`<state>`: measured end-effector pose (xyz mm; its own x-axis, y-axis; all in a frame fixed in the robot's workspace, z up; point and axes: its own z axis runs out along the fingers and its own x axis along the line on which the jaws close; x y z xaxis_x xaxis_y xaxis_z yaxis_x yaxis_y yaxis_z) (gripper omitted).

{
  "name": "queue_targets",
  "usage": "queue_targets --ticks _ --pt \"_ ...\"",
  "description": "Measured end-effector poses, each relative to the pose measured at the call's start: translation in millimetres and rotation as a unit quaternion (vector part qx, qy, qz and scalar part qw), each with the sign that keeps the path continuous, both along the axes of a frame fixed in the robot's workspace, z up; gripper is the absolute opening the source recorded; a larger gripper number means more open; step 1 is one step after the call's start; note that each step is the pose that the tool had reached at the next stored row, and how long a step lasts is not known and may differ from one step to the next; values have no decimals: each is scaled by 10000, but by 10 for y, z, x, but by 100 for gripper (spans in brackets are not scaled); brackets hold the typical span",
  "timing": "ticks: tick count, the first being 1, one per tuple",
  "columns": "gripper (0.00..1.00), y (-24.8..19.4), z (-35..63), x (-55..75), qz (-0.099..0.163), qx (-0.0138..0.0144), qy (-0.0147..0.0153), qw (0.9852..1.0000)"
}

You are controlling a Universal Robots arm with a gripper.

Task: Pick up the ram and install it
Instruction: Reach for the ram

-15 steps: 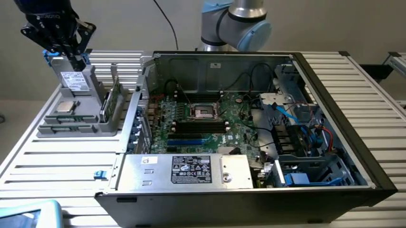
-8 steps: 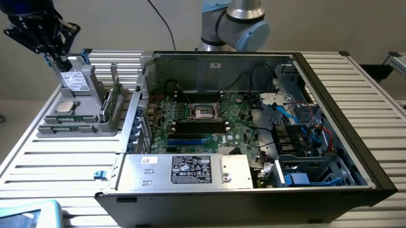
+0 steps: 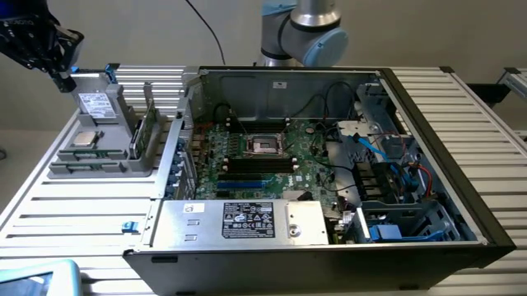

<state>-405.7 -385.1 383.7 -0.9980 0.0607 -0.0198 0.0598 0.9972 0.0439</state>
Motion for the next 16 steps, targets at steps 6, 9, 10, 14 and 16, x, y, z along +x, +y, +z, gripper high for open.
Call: queue_targets --ticks 6,9,10,14,16 --pt "11 162 -32 -118 2 -22 0 10000" --pt "11 214 -40 -167 7 -25 4 10000" --pt "11 228 -42 -180 9 -26 7 10000" --pt "11 243 -46 -196 14 -26 20 10000" --pt "11 243 -46 -196 14 -26 20 10000"
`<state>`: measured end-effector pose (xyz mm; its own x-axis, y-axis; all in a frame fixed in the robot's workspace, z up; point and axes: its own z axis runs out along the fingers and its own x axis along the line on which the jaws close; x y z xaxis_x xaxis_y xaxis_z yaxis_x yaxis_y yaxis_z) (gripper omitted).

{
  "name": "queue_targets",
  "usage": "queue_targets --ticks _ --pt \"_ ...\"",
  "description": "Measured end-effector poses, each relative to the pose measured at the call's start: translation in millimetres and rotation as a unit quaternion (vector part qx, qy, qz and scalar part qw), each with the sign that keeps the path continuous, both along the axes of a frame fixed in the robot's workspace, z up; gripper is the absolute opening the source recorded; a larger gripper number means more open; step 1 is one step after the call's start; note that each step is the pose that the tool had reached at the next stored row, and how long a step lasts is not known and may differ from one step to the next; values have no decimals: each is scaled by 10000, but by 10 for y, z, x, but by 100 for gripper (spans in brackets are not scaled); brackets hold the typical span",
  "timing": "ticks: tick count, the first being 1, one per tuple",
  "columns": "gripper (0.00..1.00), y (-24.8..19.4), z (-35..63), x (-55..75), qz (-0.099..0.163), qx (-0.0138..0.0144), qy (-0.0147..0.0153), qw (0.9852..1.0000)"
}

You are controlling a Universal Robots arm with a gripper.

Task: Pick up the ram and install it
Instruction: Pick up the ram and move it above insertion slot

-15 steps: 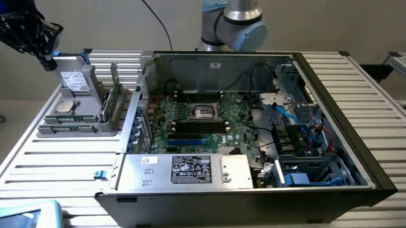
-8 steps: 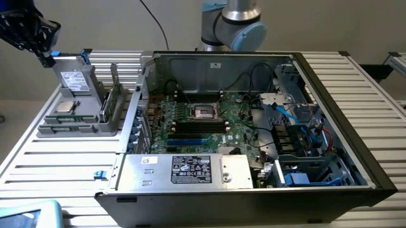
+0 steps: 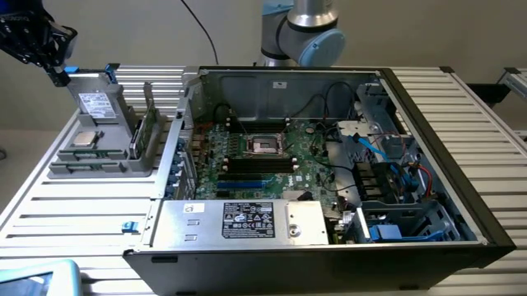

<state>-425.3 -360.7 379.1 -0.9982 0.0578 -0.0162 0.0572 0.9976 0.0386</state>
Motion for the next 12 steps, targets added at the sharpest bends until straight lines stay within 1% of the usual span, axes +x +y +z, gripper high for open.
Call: queue_targets --ticks 12 --pt "11 0 0 0 2 0 0 10000"
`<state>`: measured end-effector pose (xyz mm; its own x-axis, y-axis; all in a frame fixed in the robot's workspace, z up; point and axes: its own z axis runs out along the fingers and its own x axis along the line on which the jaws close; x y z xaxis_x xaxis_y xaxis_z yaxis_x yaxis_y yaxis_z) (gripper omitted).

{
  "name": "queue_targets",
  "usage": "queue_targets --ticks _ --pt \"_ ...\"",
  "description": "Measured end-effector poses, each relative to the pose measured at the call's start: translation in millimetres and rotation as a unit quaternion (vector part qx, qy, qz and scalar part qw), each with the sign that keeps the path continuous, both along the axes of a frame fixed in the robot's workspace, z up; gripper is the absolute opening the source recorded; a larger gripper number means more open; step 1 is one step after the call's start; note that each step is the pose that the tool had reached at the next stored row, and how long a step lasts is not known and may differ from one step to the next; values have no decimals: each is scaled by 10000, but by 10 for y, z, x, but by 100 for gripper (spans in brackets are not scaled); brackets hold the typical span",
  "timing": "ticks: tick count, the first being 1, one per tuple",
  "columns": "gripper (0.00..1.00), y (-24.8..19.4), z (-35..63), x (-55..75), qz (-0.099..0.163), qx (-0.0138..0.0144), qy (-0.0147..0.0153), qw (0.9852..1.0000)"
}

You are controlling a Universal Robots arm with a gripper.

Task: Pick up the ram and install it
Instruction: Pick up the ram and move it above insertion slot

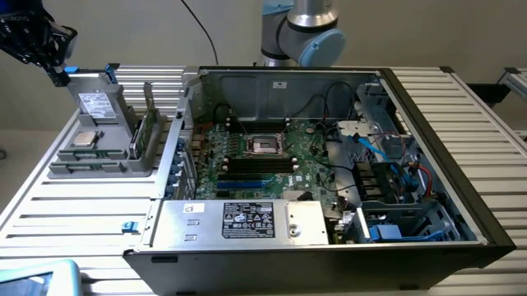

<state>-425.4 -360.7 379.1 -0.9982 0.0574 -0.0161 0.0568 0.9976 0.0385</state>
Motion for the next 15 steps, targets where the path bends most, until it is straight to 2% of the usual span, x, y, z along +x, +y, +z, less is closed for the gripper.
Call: queue_targets --ticks 4,7,11,15 --pt "11 0 0 -1 262 0 0 9997" --pt "11 0 0 0 532 0 0 9986" --pt "11 0 0 0 899 0 0 9960" --pt "11 0 0 0 1256 0 0 9921"
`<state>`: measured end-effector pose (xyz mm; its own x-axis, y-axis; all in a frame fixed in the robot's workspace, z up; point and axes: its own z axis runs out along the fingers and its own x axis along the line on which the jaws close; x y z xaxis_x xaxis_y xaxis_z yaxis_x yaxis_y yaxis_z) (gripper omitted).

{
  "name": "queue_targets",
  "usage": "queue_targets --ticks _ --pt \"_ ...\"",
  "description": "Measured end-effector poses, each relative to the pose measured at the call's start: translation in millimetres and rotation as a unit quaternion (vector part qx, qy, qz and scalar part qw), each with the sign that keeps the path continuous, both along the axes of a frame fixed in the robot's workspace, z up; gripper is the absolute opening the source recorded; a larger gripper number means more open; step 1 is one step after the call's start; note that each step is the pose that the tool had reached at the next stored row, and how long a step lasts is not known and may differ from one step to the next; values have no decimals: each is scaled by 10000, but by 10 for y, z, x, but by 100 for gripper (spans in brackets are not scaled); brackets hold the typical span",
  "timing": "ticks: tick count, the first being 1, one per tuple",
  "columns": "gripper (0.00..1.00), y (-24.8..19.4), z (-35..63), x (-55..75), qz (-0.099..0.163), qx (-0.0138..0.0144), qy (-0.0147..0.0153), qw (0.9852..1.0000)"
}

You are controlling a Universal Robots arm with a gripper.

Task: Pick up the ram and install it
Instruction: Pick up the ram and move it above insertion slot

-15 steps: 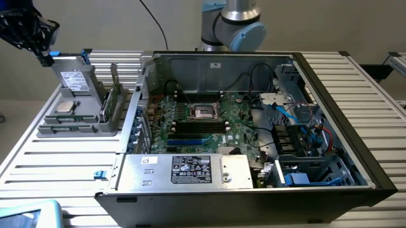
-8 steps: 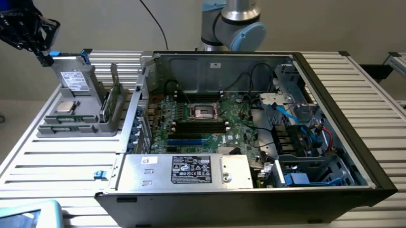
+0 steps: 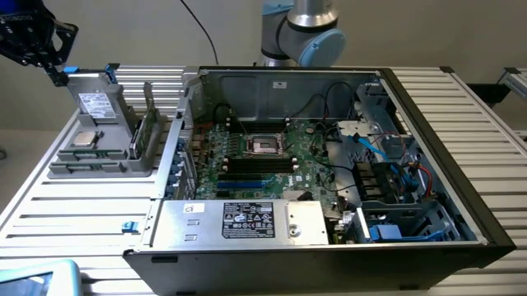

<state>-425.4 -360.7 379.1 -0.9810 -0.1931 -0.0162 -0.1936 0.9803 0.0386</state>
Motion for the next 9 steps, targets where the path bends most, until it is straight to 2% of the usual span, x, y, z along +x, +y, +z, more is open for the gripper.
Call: queue_targets --ticks 5,9 --pt "11 0 0 0 455 0 0 9990" --pt "11 0 0 0 825 0 0 9966"
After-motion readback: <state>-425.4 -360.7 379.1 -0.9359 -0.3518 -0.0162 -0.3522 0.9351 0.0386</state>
